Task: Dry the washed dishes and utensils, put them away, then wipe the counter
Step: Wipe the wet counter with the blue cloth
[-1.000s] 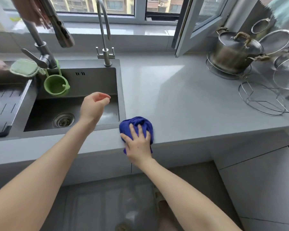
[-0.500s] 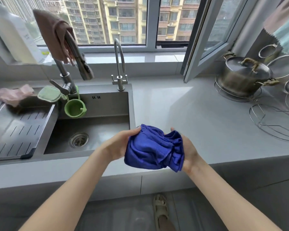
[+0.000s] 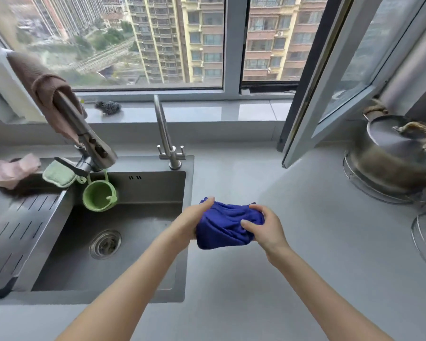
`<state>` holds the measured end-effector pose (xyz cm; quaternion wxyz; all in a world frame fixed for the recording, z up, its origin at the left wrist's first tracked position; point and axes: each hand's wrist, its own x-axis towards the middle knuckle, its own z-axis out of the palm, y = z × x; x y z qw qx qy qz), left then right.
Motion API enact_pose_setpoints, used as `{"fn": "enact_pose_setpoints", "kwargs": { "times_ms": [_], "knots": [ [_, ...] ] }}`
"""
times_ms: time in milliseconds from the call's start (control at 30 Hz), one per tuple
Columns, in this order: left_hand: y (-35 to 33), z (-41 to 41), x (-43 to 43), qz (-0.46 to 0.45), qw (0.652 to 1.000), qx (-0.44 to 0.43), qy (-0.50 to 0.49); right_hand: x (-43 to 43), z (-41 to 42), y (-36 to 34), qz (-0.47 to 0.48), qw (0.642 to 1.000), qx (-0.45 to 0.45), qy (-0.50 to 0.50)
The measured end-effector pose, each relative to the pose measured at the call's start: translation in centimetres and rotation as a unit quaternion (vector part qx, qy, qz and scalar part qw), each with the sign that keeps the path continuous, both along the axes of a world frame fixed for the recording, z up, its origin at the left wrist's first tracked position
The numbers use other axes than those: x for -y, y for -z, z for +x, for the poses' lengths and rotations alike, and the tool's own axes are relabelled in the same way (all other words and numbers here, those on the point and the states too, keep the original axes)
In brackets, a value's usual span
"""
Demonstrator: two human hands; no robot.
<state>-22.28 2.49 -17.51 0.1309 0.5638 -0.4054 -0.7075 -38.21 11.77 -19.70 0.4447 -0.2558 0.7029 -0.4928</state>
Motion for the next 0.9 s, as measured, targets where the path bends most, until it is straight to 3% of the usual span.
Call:
{"fn": "enact_pose_setpoints", "kwargs": {
  "times_ms": [100, 267, 367, 433, 500, 533, 600, 667, 733, 833, 900],
  "knots": [
    [1.2, -1.0, 2.0, 0.005, 0.999, -0.043, 0.031, 2.9, -2.0, 1.0, 0.006, 0.993, -0.117, -0.024],
    [2.5, -4.7, 6.5, -0.13, 0.985, -0.024, -0.114, 9.3, -4.1, 1.0, -0.011, 0.966, -0.249, -0.068],
    [2.8, -7.0, 11.4, -0.235, 0.964, 0.024, -0.122, 14.4, -5.4, 0.8, -0.024, 0.959, -0.28, -0.046],
    [3.6, -7.8, 14.0, -0.279, 0.945, 0.158, -0.057, 17.1, -6.4, 1.8, 0.066, 0.921, -0.375, -0.078],
    [4.9, -7.9, 15.1, -0.339, 0.879, 0.332, 0.05, 18.3, -6.8, 3.8, 0.142, 0.838, -0.508, -0.137],
    [5.7, -7.9, 15.1, -0.382, 0.835, 0.382, 0.105, 18.7, -6.8, 4.8, 0.126, 0.81, -0.551, -0.154],
    [7.3, -8.1, 14.7, -0.462, 0.754, 0.417, 0.212, 19.5, -6.4, 6.8, 0.069, 0.784, -0.586, -0.195],
    [9.2, -8.2, 14.6, -0.494, 0.699, 0.421, 0.299, 20.6, -6.0, 7.8, 0.078, 0.764, -0.581, -0.271],
    [10.6, -8.3, 15.3, -0.49, 0.69, 0.416, 0.334, 21.8, -5.9, 9.0, 0.119, 0.737, -0.585, -0.317],
    [12.5, -8.6, 17.0, -0.471, 0.714, 0.402, 0.327, 23.3, -6.0, 11.0, 0.115, 0.757, -0.569, -0.301],
    [13.0, -9.1, 18.1, -0.465, 0.706, 0.427, 0.319, 24.5, -6.1, 11.3, 0.112, 0.753, -0.581, -0.287]
  ]
}}
